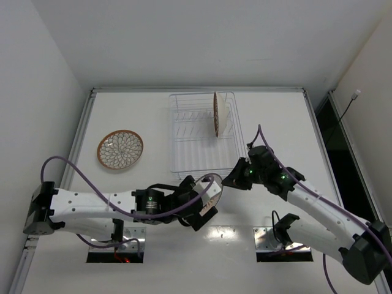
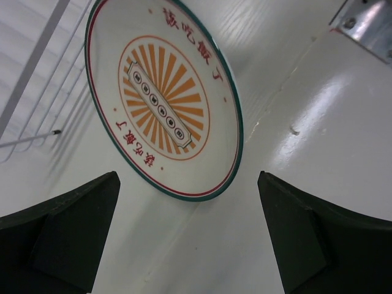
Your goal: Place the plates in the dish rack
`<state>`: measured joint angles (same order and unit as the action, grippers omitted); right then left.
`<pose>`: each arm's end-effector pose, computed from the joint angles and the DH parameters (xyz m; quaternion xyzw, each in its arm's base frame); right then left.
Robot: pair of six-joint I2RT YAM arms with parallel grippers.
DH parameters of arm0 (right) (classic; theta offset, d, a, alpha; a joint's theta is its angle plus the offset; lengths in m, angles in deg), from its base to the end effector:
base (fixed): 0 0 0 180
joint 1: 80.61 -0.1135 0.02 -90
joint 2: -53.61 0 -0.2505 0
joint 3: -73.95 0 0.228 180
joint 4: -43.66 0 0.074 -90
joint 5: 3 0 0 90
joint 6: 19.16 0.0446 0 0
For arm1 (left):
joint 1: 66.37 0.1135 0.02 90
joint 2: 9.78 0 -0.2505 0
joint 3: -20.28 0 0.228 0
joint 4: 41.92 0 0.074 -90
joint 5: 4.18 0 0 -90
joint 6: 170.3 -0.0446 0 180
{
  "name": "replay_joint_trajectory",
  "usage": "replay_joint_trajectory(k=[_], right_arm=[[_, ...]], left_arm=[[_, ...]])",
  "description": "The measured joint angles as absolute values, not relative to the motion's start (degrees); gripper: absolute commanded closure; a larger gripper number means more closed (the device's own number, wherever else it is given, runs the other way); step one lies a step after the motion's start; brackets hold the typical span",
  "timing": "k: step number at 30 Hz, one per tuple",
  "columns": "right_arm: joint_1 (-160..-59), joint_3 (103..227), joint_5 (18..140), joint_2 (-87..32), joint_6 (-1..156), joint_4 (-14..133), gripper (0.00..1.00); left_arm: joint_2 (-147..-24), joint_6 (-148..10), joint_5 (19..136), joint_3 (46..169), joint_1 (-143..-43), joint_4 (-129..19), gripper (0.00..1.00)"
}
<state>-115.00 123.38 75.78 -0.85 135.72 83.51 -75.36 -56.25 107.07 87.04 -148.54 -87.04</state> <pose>0.1477 0.1116 0.2143 0.2055 0.8966 0.3494 0.1785 0.0470 -0.2233 0.2661 0.3763 0.8257 -0.2057 0.3665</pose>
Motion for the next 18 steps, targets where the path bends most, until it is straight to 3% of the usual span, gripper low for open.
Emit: replay_joint_trajectory(k=[5, 13, 16, 18], right_arm=[[-115.00, 124.06, 75.54, -0.85, 135.75, 83.64, 1.00], [-115.00, 124.93, 74.93, -1.20, 135.75, 84.06, 1.00], [-115.00, 124.93, 74.89, -1.31, 135.77, 84.34, 1.00], [-115.00, 124.93, 74.89, -1.31, 135.79, 84.49, 1.00]], left_arm=[[-77.40, -52.95, 114.20, 87.04, -153.35, -87.55, 0.06], [-84.33, -50.02, 118.37, 87.48, -158.31, -86.48, 0.15], [-85.18, -48.62, 119.36, 87.48, -159.10, -85.23, 0.30], [-85.22, -47.81, 120.52, 87.48, -159.12, -84.44, 0.31]])
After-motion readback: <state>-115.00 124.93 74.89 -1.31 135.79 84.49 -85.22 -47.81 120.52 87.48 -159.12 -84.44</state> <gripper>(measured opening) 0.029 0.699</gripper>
